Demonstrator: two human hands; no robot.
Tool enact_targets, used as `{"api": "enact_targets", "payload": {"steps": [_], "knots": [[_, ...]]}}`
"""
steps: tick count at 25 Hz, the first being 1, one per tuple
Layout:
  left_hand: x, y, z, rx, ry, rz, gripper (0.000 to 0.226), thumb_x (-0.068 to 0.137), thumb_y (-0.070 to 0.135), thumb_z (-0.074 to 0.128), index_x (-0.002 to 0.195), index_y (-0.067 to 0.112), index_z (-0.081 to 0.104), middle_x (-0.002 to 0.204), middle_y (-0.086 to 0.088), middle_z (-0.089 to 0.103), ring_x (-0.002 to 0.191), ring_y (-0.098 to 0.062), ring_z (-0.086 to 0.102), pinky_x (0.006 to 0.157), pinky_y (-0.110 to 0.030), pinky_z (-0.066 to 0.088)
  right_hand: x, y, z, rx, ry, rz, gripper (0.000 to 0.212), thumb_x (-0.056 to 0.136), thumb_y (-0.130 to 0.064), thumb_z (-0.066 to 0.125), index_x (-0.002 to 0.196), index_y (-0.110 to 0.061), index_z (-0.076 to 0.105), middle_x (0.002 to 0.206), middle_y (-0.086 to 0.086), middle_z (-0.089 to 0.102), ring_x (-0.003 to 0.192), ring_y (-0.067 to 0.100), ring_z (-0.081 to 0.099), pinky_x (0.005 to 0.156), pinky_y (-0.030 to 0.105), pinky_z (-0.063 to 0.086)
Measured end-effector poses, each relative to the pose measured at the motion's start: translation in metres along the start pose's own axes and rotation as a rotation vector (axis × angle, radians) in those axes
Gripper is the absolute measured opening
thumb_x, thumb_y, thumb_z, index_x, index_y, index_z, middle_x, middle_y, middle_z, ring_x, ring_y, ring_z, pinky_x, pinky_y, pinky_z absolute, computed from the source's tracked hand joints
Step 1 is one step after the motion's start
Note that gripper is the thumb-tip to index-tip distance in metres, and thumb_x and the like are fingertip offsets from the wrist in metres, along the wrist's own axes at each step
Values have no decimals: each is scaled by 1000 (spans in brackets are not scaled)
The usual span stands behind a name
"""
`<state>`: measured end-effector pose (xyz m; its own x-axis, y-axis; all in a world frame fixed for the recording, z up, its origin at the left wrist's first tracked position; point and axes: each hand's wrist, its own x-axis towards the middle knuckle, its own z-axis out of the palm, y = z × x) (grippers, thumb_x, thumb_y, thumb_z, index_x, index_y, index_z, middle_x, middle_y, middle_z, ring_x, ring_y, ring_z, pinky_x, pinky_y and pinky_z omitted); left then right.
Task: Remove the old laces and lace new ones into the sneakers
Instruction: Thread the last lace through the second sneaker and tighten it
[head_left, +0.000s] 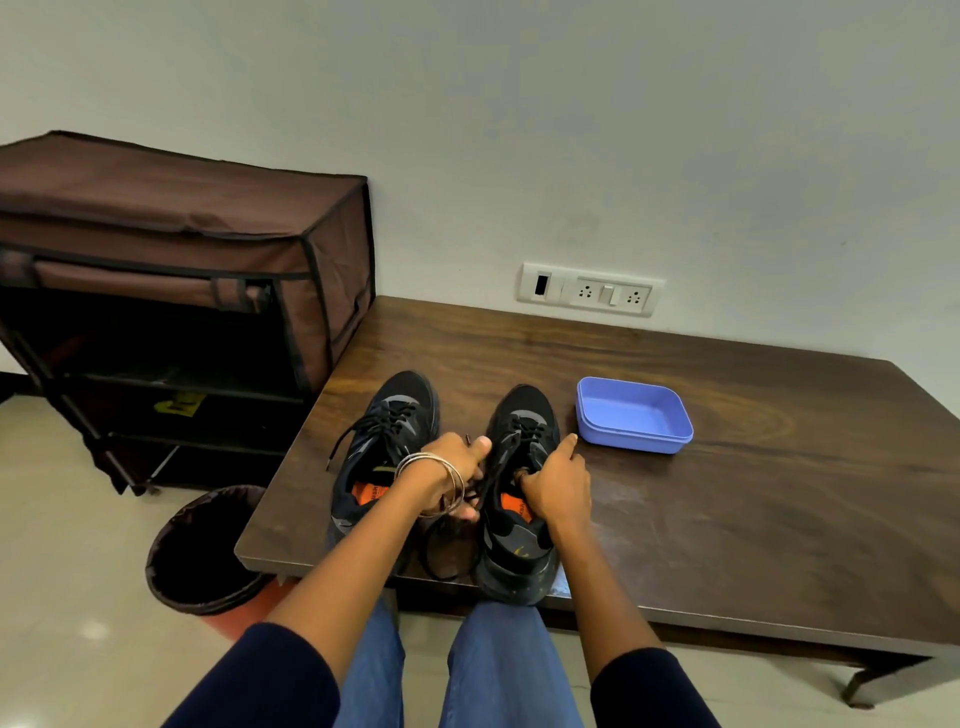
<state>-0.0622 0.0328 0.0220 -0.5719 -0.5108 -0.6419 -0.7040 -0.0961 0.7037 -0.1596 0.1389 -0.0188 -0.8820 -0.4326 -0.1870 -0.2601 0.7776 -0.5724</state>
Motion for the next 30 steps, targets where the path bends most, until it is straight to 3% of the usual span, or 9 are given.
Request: {"api": "enact_targets", "payload": {"steps": [4, 8, 12, 15, 18, 21, 25, 28, 30], "knots": [[26, -1, 3, 123, 250, 8, 44, 99, 34, 41, 133, 5, 41, 129, -21, 47, 101, -43, 60, 69, -46, 58, 1, 2, 1, 5, -8, -6, 89, 86, -29, 65, 152, -7, 10, 145, 21, 34, 134, 40, 33, 105, 51, 39], [44, -2, 11, 192, 241, 77, 27, 90, 31, 61, 97, 7, 70, 100, -18, 65, 73, -37, 69, 59, -44, 60, 3, 3, 3, 5, -16, -9, 82, 86, -28, 65, 150, -9, 18, 143, 21, 35, 133, 40, 34, 105, 50, 39], [47, 9, 5, 368, 431, 151, 30, 79, 39, 72, 84, 9, 74, 112, -15, 66, 96, -33, 63, 85, -46, 54, 5, 3, 1, -32, -22, 17, 79, 86, -30, 65, 149, -12, 20, 144, 17, 36, 133, 38, 35, 105, 53, 38], [19, 35, -8, 430, 503, 174, 33, 79, 46, 67, 80, 14, 71, 120, -10, 58, 120, -36, 46, 100, -52, 35, 0, 1, -1, -107, -7, 17, 79, 86, -35, 65, 149, -15, 21, 144, 14, 38, 134, 35, 35, 104, 56, 33], [-8, 70, -23, -48, 273, 350, 26, 81, 30, 69, 67, 8, 65, 72, -6, 65, 72, -22, 62, 79, -39, 51, -1, -2, -7, -146, -46, 7, 81, 85, -35, 67, 148, -14, 22, 145, 14, 37, 134, 37, 32, 104, 57, 29], [-39, 96, -30, -526, 51, 373, 16, 91, 14, 62, 82, 1, 61, 71, -11, 62, 51, -14, 63, 58, -31, 58, 0, -17, -36, 129, -80, -146, 69, 79, -29, 70, 141, -20, 41, 133, 7, 51, 128, 33, 44, 103, 48, 39], [-65, 108, -25, -666, -144, 255, 20, 96, 21, 53, 90, 2, 59, 92, -12, 71, 80, -19, 69, 82, -35, 53, -21, -56, -76, 980, -215, -285, 16, 96, -17, 58, 108, -12, 67, 97, 4, 72, 91, 16, 67, 78, 27, 53], [-70, 110, -21, -952, -244, 282, 22, 96, 17, 49, 108, -1, 51, 117, -21, 63, 105, -28, 63, 97, -39, 46, -25, -54, -84, 1097, -306, -188, 21, 96, -19, 58, 108, -3, 64, 78, 8, 69, 66, 19, 66, 71, 30, 51], [-65, 110, -26, -1179, -223, 334, 24, 96, 15, 48, 118, 6, 45, 118, -25, 57, 108, -32, 60, 103, -40, 39, -21, -39, -88, 1164, -338, -88, 21, 95, -17, 59, 108, 0, 63, 64, 6, 58, 49, 14, 51, 59, 29, 49]]}}
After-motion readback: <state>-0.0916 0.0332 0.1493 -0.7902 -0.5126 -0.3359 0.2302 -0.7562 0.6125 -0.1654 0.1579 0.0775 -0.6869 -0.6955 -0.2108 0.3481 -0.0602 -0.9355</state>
